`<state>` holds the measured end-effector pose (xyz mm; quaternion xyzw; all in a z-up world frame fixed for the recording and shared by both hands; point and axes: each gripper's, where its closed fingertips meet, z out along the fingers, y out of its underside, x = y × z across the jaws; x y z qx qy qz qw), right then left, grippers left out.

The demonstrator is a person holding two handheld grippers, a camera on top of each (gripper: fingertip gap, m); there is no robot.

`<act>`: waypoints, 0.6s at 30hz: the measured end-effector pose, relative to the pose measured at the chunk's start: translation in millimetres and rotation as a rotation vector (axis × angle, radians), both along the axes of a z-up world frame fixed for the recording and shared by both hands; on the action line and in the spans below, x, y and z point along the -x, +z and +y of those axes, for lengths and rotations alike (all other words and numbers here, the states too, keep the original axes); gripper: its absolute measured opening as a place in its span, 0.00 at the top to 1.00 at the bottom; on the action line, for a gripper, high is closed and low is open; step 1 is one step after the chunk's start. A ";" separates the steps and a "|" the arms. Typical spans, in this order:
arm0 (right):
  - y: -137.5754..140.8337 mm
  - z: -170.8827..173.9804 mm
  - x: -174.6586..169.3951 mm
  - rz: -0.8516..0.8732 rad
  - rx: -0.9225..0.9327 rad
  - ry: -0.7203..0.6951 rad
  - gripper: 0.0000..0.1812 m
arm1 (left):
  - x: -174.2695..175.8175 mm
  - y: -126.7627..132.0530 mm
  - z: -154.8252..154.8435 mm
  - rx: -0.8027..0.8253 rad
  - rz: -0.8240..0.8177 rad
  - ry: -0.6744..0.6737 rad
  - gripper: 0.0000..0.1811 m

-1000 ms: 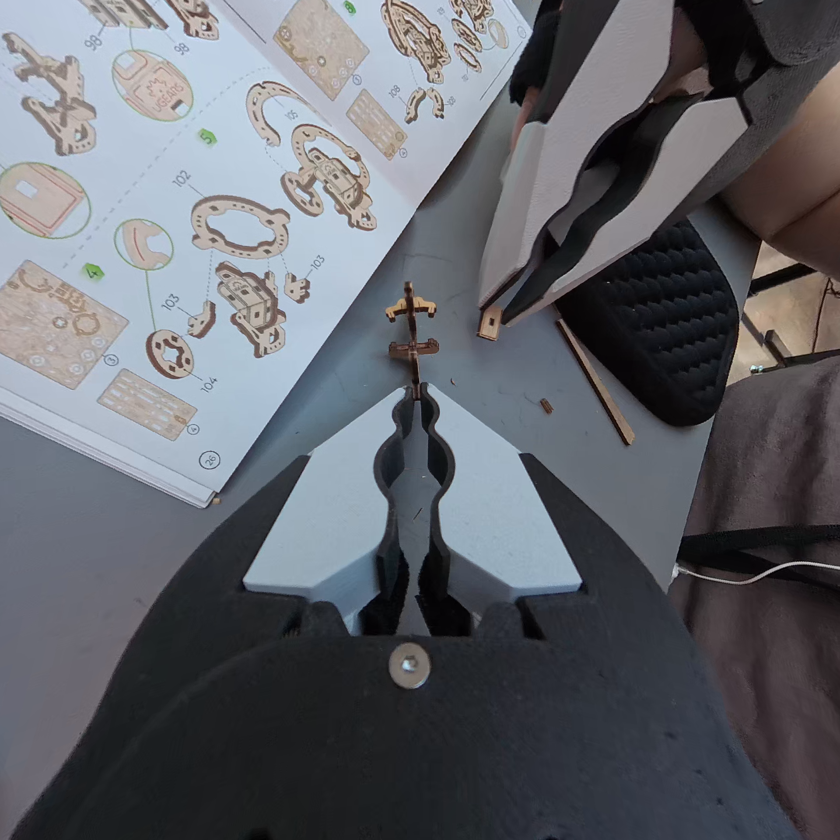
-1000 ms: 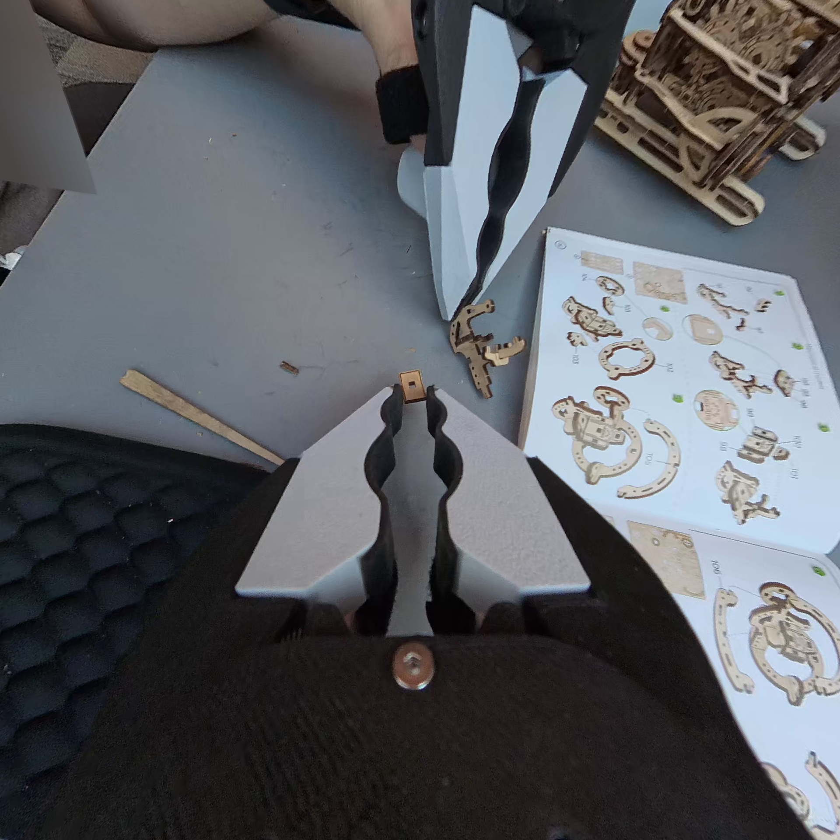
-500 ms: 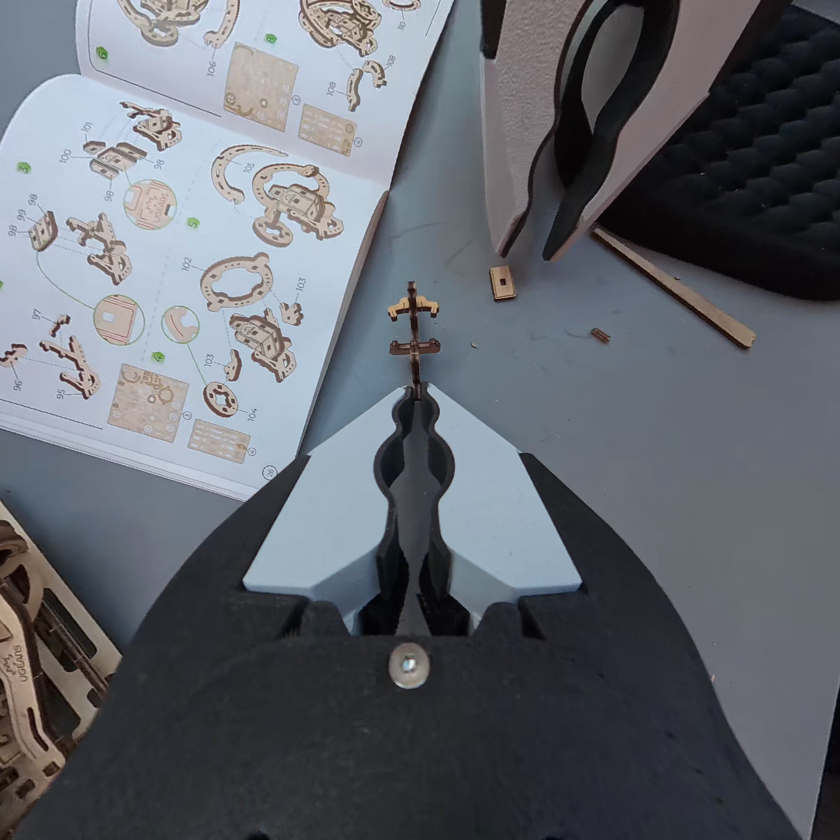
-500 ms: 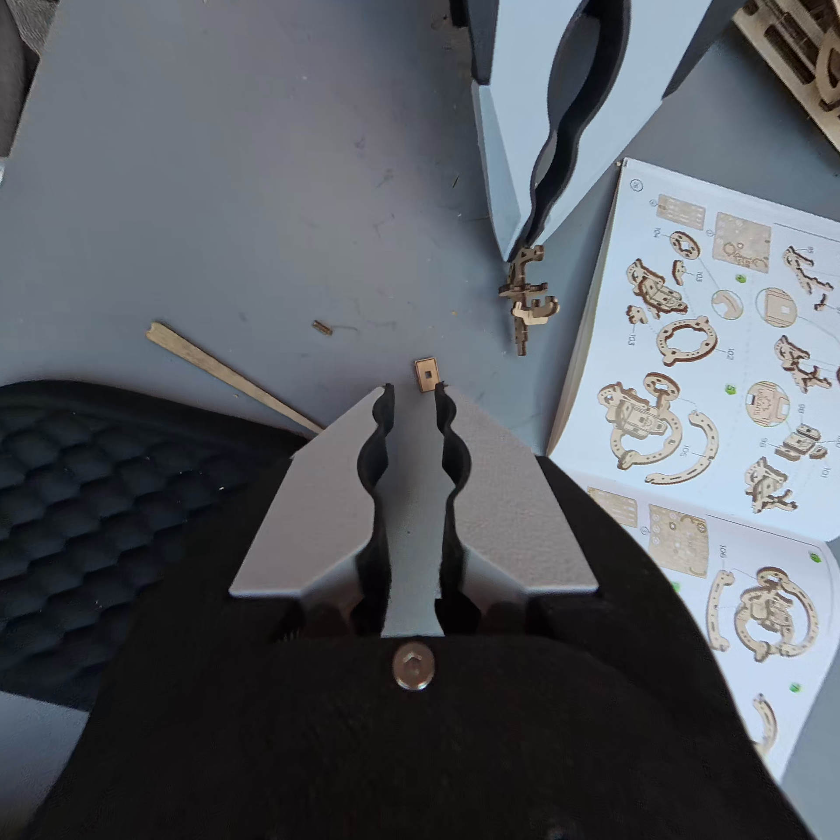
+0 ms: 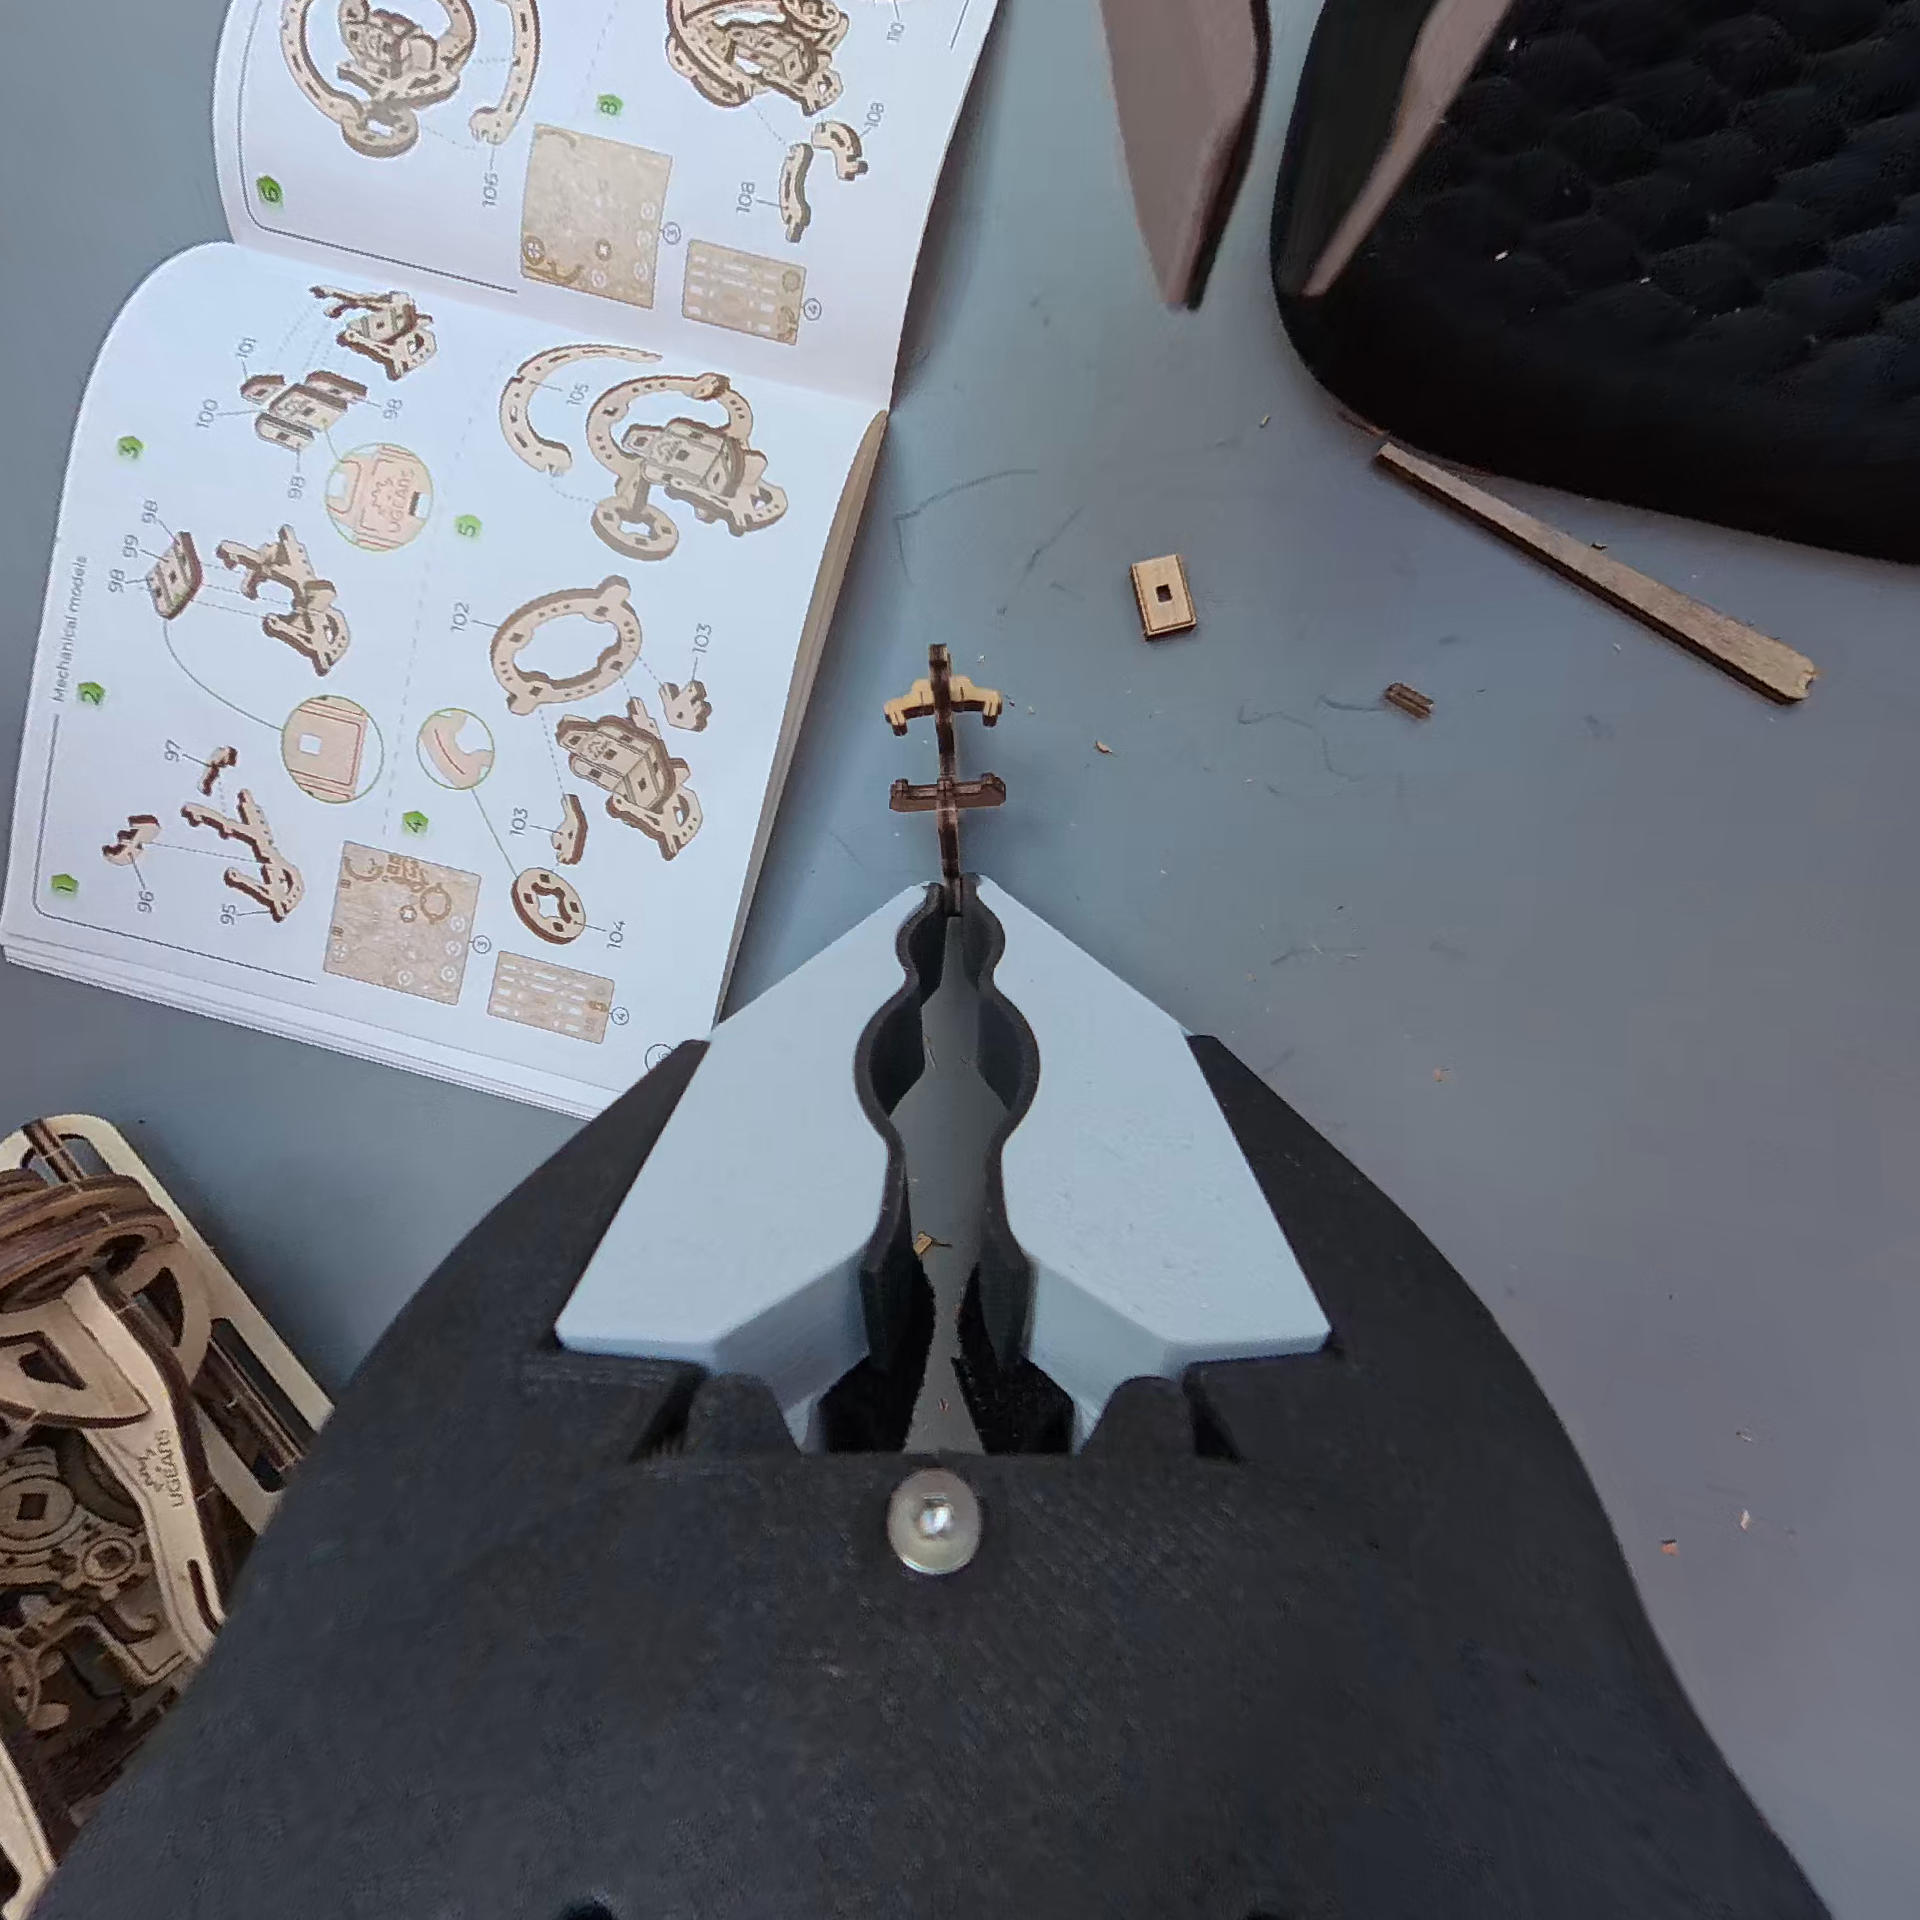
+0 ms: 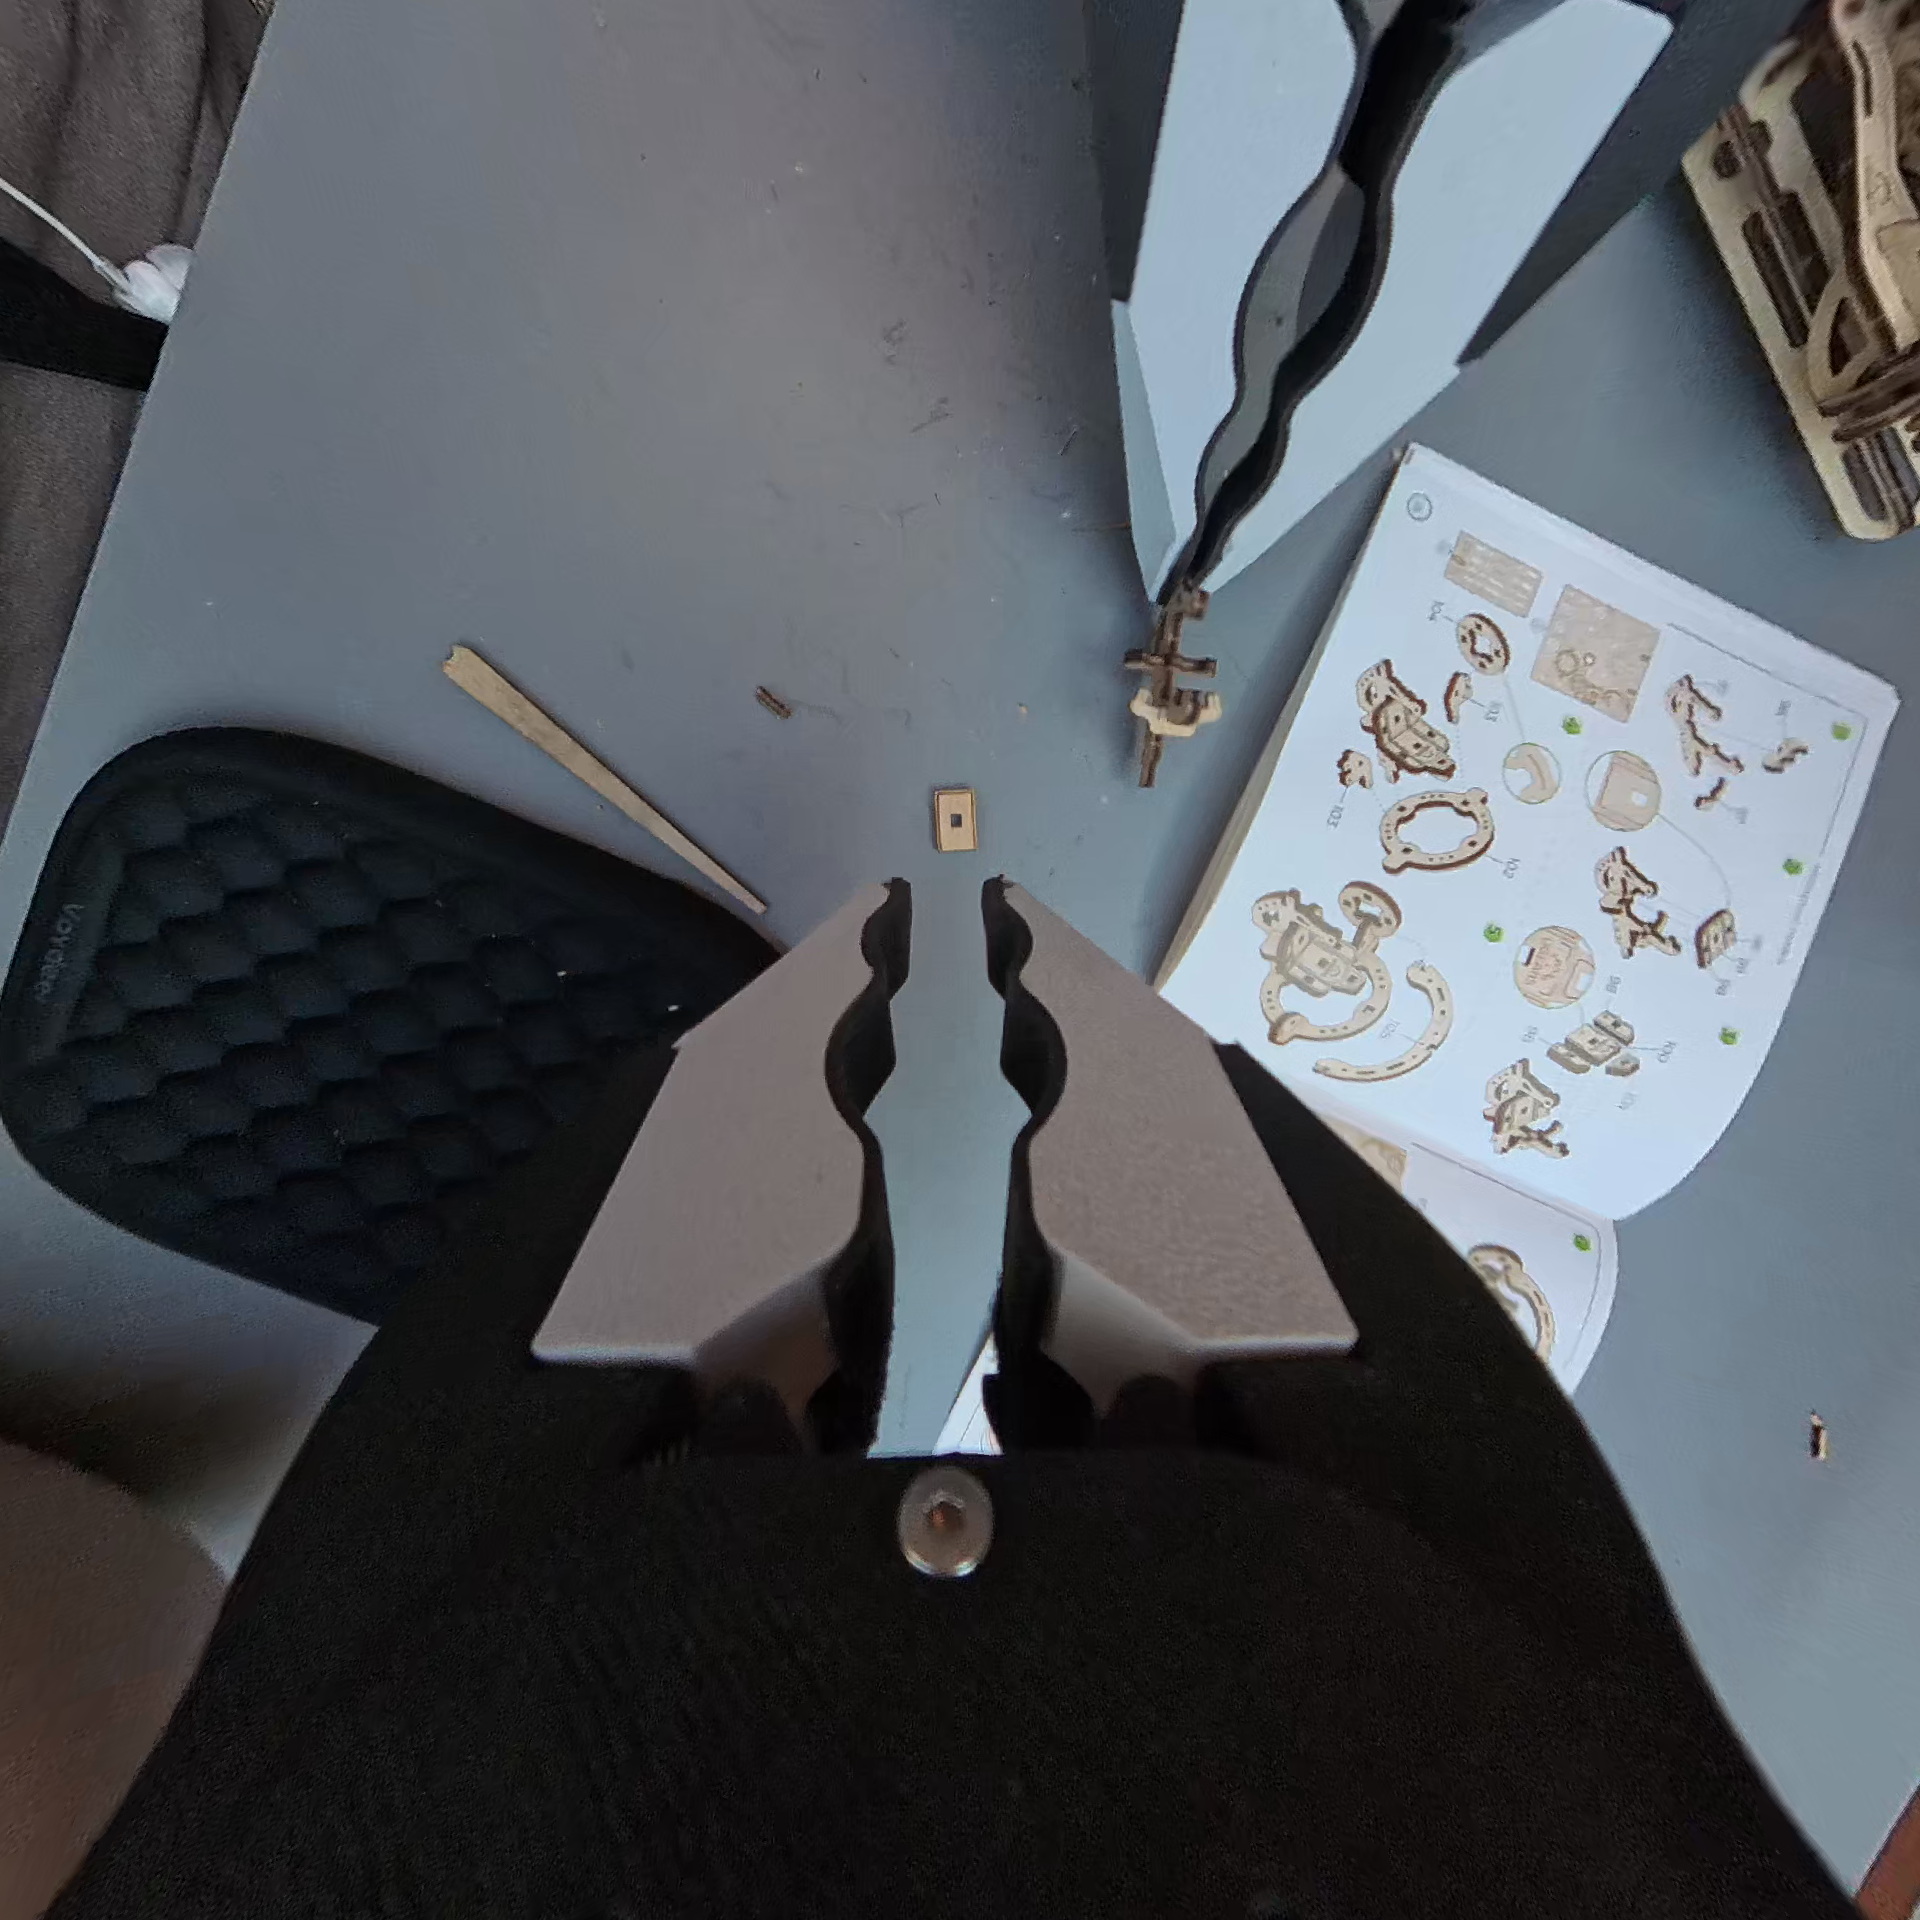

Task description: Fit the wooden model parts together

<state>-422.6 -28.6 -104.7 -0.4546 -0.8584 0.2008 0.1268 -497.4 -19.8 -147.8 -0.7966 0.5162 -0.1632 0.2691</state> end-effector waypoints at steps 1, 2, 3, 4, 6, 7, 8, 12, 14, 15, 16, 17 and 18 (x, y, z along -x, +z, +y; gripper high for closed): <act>1.7 7.9 0.7 -0.012 -0.011 -0.025 0.96 | 0.0 -0.3 -0.6 0.005 -0.004 -0.003 1.00; 3.7 16.6 2.7 -0.011 -0.027 -0.054 0.95 | 0.1 -1.0 -1.0 0.009 -0.004 -0.004 1.00; 7.0 21.0 5.8 0.006 -0.022 -0.072 0.95 | -0.3 -1.2 -1.2 0.010 -0.006 -0.007 1.00; 11.5 22.8 12.1 0.049 -0.007 -0.083 0.94 | -1.7 -0.6 -1.4 0.007 -0.014 -0.013 1.00; 16.7 23.4 25.8 0.149 0.025 -0.091 0.89 | -4.2 -0.8 -2.6 0.011 -0.027 -0.024 1.00; 14.4 25.7 30.5 0.174 0.028 -0.107 0.87 | -4.1 -1.8 -2.5 0.012 -0.023 -0.024 1.00; 10.0 27.3 34.8 0.192 0.033 -0.130 0.85 | -4.2 -2.3 -2.6 0.010 -0.022 -0.026 1.00; -15.8 27.9 41.5 0.244 0.042 -0.170 0.82 | -3.8 -2.0 -1.9 0.007 -0.033 -0.028 1.00; -24.1 26.9 41.7 0.242 0.053 -0.171 0.82 | -3.5 -2.3 -1.8 0.015 -0.040 -0.027 1.00; -26.4 26.8 42.5 0.234 0.064 -0.175 0.82 | -3.1 -2.5 -1.8 0.018 -0.042 -0.026 1.00; -28.3 25.9 43.2 0.220 0.082 -0.180 0.82 | -2.7 -2.5 -1.4 0.019 -0.043 -0.025 1.00; -30.5 24.3 43.9 0.208 0.101 -0.179 0.82 | -2.4 -2.7 -1.3 0.021 -0.045 -0.024 1.00; -32.8 22.9 44.5 0.201 0.114 -0.174 0.84 | -2.0 -2.6 -1.0 0.022 -0.046 -0.021 1.00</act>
